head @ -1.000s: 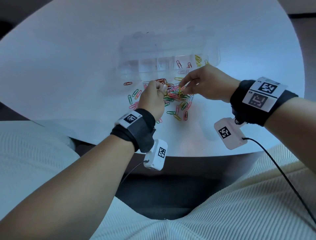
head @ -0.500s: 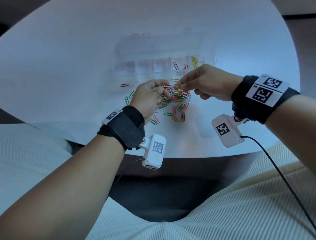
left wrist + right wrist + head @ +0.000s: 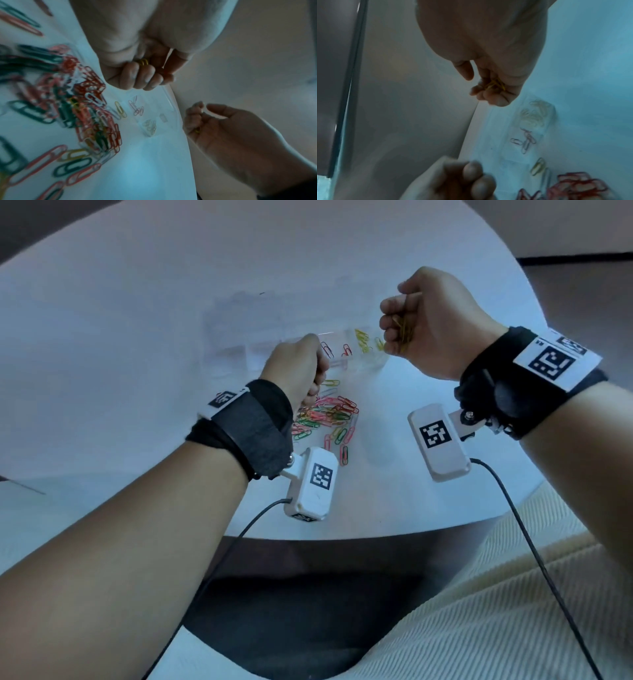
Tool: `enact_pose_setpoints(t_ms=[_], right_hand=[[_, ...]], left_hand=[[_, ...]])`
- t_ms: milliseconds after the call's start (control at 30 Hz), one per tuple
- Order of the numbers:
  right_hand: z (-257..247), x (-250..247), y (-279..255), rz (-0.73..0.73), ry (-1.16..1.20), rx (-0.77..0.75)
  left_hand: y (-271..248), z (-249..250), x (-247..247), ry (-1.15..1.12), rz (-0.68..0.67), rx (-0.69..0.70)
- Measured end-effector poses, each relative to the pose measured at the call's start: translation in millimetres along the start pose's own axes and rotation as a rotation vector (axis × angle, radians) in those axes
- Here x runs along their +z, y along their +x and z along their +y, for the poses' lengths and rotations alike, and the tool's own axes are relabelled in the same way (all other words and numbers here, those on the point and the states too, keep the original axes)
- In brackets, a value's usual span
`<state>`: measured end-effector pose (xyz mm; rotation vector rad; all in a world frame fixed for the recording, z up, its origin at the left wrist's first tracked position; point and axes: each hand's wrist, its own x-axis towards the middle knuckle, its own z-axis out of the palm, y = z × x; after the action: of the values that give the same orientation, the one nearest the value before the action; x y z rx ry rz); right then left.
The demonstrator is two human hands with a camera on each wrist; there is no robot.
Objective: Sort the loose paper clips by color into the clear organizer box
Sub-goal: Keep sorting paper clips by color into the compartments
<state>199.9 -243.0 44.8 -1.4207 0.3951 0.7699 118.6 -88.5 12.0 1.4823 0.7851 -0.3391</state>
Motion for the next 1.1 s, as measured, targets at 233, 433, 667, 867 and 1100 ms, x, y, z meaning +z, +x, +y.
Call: enact_pose_setpoints(t_ms=[233,433,667,867,1100], right_hand=[[-2,-3,4,0.024,0.073,0.090],[0,6,0,0.093,0.149,0.112],[-6,7,-5,0.239,0.194,-0.146],[-7,7,-14,0.289,0.030,-0.255],[8,12,-32,-0.032,-0.590,-0.225]], left_hand=[[13,32,24,0.096,0.033,0.090],[14,51,55,0.034,-0.032,0.131],[21,40,70,0.154,-0.134,0.126],[10,40,51,0.382,-0.150,0.381],[-24,31,-4,0.461,-0.102,0.443]])
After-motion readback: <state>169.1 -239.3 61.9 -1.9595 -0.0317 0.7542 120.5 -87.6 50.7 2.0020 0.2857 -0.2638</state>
